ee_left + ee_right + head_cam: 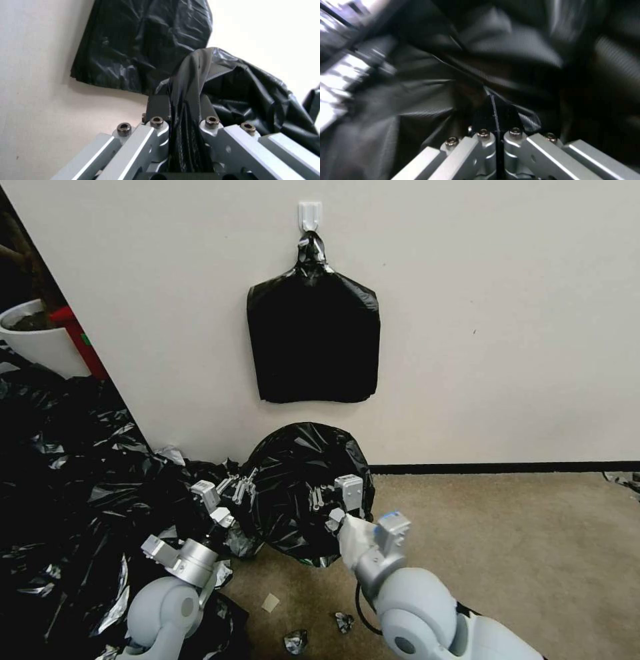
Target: Place a trash bag onto the trash bin.
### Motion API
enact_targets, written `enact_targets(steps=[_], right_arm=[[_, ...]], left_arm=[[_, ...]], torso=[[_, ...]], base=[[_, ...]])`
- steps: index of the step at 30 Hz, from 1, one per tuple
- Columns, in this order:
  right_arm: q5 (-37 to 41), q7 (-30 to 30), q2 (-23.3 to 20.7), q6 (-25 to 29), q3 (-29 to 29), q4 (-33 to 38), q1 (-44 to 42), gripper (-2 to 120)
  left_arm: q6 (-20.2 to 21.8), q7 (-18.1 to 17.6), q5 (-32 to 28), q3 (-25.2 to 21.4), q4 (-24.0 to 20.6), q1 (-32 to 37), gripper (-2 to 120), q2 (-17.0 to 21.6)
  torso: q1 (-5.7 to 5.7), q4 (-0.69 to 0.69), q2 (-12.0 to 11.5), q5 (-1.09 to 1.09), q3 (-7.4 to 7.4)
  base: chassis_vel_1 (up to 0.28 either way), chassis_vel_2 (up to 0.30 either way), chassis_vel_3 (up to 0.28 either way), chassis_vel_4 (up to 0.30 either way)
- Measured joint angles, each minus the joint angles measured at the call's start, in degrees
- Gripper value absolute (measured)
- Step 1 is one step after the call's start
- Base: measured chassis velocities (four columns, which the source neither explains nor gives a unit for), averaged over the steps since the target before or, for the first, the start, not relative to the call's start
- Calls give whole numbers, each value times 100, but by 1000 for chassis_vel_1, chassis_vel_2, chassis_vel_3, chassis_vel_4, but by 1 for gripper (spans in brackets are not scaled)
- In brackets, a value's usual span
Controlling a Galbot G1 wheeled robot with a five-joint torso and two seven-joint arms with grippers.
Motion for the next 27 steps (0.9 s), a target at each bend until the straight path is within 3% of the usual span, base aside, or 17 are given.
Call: enact_targets(steps=[3, 7, 14, 18, 22, 27], right_arm=[[326, 687, 283, -842, -151, -162, 347, 0], [431, 1061, 498, -1149, -295, -686, 737, 0], [321, 1171, 528, -1258, -460, -1499, 1168, 0], [-226, 1127, 578, -1179, -482, -1855, 1253, 0], [-733, 989, 535, -985, -490, -1810, 1194, 0], [-461, 900, 451, -900, -531, -1415, 1037, 0]], left_arm=[[-78, 99, 299, -10, 50, 23, 6, -45], [-101, 117, 388, 17, 99, 32, 6, -92], [-98, 119, 389, 64, 87, -11, 6, -103], [-86, 118, 390, 114, 72, -26, 6, -97], [-81, 117, 416, 147, 86, -51, 6, -97], [-79, 116, 498, 179, 152, -74, 6, -120]], torso=[[0, -1, 0, 0, 0], [0, 1, 0, 0, 1], [0, 0, 0, 0, 0], [0, 0, 0, 0, 1], [0, 0, 0, 0, 1], [0, -1, 0, 0, 0]], base=[[0, 0, 0, 0], [0, 0, 0, 0], [0, 0, 0, 0], [0, 0, 0, 0], [0, 0, 0, 0], [0, 0, 0, 0]])
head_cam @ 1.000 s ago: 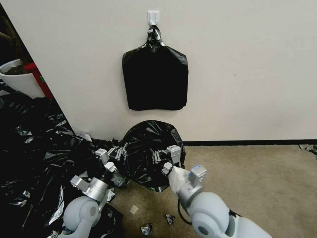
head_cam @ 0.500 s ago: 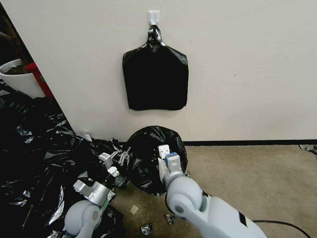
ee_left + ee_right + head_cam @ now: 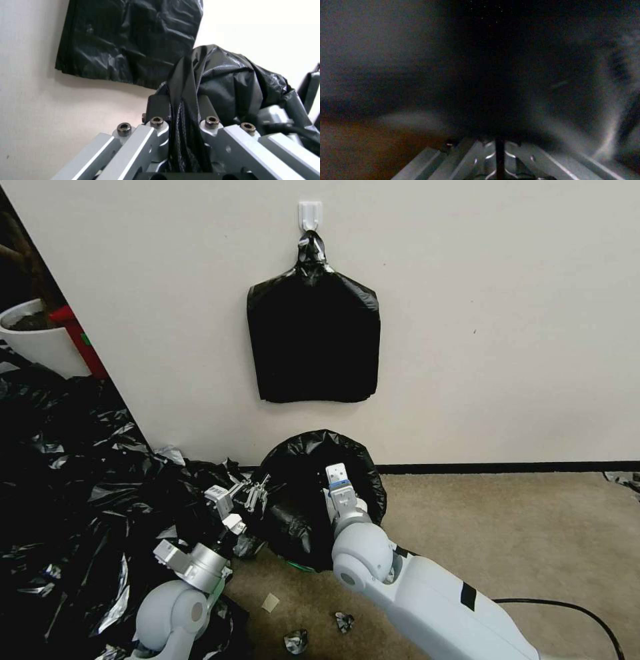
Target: Place a trash bag onto the trash bin.
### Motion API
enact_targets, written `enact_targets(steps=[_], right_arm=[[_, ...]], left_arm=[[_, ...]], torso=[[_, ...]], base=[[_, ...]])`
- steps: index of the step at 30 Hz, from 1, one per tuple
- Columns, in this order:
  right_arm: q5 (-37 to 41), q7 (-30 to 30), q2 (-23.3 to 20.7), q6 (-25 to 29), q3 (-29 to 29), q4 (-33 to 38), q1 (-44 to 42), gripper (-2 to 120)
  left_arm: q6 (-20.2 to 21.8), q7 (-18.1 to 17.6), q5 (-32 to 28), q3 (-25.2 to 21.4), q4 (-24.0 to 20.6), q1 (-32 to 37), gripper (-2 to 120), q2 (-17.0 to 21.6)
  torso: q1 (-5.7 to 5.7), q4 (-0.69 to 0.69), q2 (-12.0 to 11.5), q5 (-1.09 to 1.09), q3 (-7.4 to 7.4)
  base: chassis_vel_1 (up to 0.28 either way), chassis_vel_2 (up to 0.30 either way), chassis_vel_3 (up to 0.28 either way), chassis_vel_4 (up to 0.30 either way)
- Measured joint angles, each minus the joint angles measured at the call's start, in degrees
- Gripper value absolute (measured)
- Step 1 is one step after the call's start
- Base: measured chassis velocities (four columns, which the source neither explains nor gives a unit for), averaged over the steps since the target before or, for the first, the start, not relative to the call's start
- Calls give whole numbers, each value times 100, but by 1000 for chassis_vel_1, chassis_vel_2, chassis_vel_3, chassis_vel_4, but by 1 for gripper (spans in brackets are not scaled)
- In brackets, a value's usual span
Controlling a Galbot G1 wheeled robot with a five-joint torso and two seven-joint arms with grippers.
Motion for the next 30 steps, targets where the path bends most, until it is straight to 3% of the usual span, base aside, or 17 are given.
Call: enact_targets(steps=[4, 10, 30], right_arm=[[444, 47, 13, -5, -84, 133, -35, 0], [804, 232, 140, -165, -219, -229, 32, 0], [552, 288, 364, -225, -248, -797, 256, 0]], left_arm=[[0, 0, 72, 34, 15, -3, 6, -32], [14, 3, 88, 56, -78, 40, 6, -72], [123, 4, -31, 159, -282, 175, 6, -252]], torso=[[0, 1, 0, 0, 0], [0, 1, 0, 0, 0], [0, 1, 0, 0, 0]], base=[[0, 0, 0, 0], [0, 0, 0, 0], [0, 0, 0, 0]])
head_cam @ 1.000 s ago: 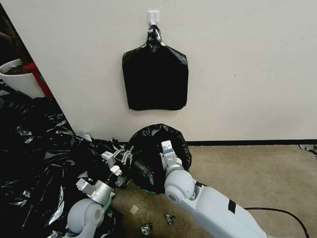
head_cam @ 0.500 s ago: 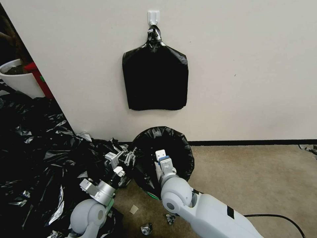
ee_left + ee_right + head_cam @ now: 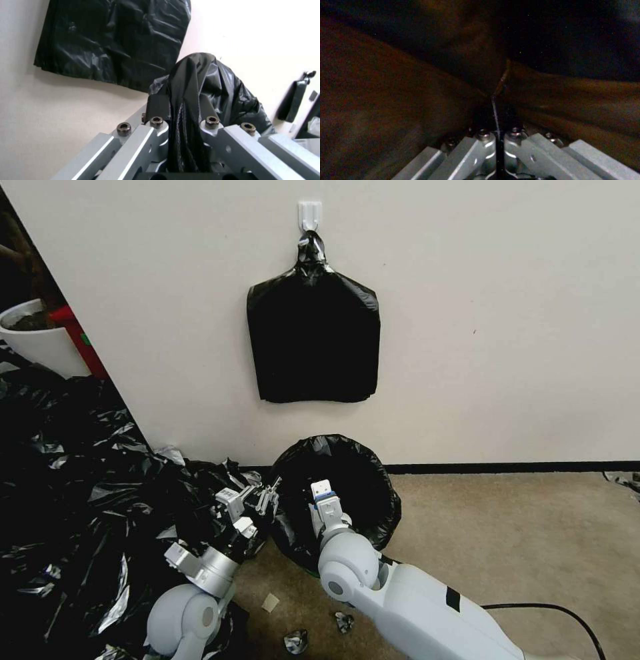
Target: Place a trash bag onto the trash bin.
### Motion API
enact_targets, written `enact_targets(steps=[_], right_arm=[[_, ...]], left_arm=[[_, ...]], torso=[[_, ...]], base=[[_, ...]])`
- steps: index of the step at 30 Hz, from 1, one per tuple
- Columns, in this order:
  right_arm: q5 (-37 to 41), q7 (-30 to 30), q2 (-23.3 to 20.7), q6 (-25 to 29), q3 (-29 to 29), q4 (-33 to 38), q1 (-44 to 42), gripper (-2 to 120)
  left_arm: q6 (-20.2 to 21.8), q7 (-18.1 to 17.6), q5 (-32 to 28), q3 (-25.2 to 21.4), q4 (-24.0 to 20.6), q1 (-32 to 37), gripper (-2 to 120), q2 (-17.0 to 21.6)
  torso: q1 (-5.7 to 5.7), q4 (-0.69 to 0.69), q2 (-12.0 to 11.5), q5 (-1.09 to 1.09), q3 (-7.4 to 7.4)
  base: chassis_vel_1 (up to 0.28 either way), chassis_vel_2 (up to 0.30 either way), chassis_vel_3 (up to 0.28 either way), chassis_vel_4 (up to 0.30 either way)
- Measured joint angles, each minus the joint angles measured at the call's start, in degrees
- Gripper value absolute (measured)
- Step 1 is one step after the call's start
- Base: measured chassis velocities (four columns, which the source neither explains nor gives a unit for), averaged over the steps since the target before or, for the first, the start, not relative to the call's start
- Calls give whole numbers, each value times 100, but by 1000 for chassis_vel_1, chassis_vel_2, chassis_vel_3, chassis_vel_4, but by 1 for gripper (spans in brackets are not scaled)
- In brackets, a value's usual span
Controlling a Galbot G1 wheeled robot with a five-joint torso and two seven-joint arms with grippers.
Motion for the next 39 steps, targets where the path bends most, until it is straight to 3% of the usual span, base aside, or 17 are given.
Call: enact_targets(steps=[16, 22, 29, 31, 34, 37, 39], right_arm=[[-771, -138, 2, 71, 24, -175, -20, 0], [-816, -479, -260, 97, 38, 276, -205, 0], [-685, -1186, -788, 19, 204, 1320, -636, 21], [-673, -1536, -1036, 68, 415, 2101, -917, 31], [-708, -1778, -1163, 138, 616, 2530, -1101, 40], [-1050, -2061, -1244, 363, 844, 2828, -1251, 48], [-1725, -2354, -1255, 763, 1079, 2899, -1383, 59]], left_arm=[[174, -107, -352, 10, -109, 77, 6, 8], [193, -291, -245, 20, -7, 13, 6, 11], [381, -693, -25, 33, 160, -67, 6, 40], [546, -1050, -14, 41, 279, -166, 6, 55], [704, -1338, -50, 50, 391, -262, 6, 65], [927, -1620, -162, 75, 535, -384, 6, 62], [1176, -1879, -373, 113, 716, -522, 6, 27]], torso=[[0, 0, 0, 0, 0], [0, 0, 0, 1, 0], [0, -1, 0, 0, 0], [0, 1, 0, 1, -1], [0, 0, 0, 1, 0], [0, 0, 0, 0, 0], [0, 0, 0, 1, 0]], base=[[0, 0, 0, 0], [0, 0, 0, 0], [0, 0, 0, 0], [0, 0, 0, 0], [0, 0, 0, 0], [0, 0, 0, 0], [0, 0, 0, 0]])
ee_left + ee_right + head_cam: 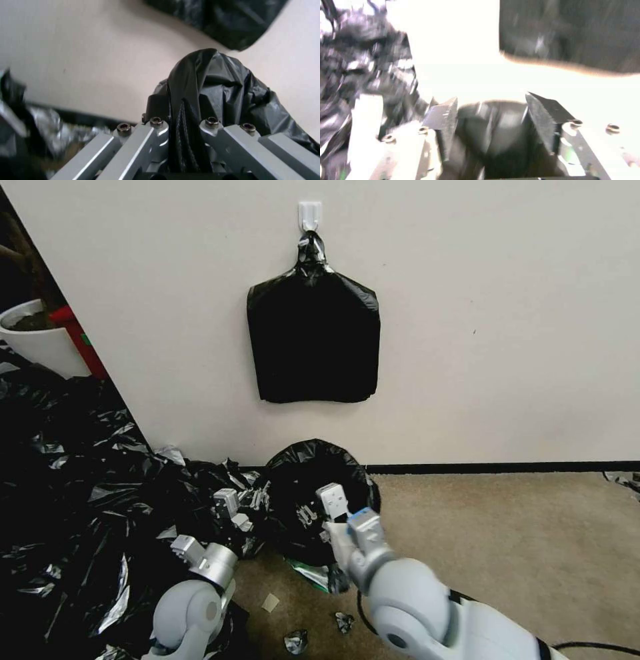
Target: Place a trash bag onto the trash bin.
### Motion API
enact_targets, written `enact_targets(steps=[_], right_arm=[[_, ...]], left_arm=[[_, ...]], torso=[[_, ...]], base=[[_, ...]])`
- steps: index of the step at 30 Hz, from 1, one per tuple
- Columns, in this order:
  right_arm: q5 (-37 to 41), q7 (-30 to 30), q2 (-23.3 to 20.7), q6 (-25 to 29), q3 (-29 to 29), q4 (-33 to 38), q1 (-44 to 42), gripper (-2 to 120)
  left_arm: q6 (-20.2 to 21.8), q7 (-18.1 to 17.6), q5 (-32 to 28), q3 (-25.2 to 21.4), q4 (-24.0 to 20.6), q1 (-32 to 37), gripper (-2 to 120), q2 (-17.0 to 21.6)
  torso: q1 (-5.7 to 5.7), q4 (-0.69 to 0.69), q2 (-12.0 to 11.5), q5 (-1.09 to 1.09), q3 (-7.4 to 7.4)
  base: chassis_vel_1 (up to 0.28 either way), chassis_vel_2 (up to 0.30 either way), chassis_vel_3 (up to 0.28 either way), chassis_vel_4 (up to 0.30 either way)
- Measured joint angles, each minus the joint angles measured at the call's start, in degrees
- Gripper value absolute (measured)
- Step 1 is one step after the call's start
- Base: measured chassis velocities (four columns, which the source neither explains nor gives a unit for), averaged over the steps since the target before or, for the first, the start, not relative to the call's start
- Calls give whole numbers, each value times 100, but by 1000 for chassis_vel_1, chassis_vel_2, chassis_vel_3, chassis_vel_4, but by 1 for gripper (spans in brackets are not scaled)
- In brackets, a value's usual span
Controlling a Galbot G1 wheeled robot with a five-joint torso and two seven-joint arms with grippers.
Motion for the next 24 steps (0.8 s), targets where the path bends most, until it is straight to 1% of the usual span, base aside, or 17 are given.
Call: enact_targets(steps=[2, 3, 4, 5, 7, 8, 10, 11, 14, 20, 23, 24], right_arm=[[-413, -158, 50, 248, 183, 3, -104, 67], [-413, -158, 50, 248, 183, 3, -104, 67], [-498, -189, 81, 304, 253, 9, -156, 74], [-520, -196, 99, 322, 292, 9, -193, 78], [-527, -197, 109, 331, 314, 7, -221, 81], [-531, -197, 122, 343, 349, -13, -294, 88], [-531, -196, 131, 345, 373, -33, -378, 97], [-531, -196, 131, 345, 373, -33, -378, 97], [-519, -189, 161, 344, 380, -55, -451, 100], [-500, -186, 187, 319, 376, -68, -452, 100], [-495, -189, 207, 311, 368, -85, -447, 100], [-495, -189, 207, 311, 368, -85, -447, 100]], left_arm=[[234, -160, -245, 20, 151, -121, 6, -46], [234, -160, -245, 20, 151, -121, 6, -46], [417, -267, -382, 34, 251, -196, 6, -88], [527, -336, -451, 46, 337, -244, 6, -124], [577, -364, -486, 51, 391, -268, 6, -151], [672, -402, -569, 62, 519, -314, 6, -231], [716, -399, -597, 77, 696, -320, 6, -336], [716, -399, -597, 77, 696, -320, 6, -336], [684, -306, -495, 104, 892, -291, 6, -448], [597, -233, -470, 98, 877, -130, 7, -485], [566, -225, -460, 105, 770, 43, 20, -479], [566, -225, -460, 105, 770, 43, 20, -479]], torso=[[0, 0, 0, 0, 0], [0, 0, 0, 0, 0], [0, 0, 0, 1, 0], [0, 0, 0, 0, 0], [0, 0, 0, 0, 0], [0, -1, 0, 0, 0], [0, 0, 0, 0, 0], [0, 0, 0, 0, 0], [0, 0, 0, -1, 0], [0, 1, 1, 2, 0], [0, 1, 0, -1, 0], [0, 1, 0, -1, 0]], base=[[0, 0, 0, 0], [0, 0, 0, 0], [0, 0, 0, 0], [0, 0, 0, 0], [0, 0, 0, 0], [0, 0, 0, 0], [0, 0, 0, 0], [0, 0, 0, 0], [0, 0, 0, 0], [0, 0, 0, 0], [0, 0, 0, 0], [0, 0, 0, 0]])
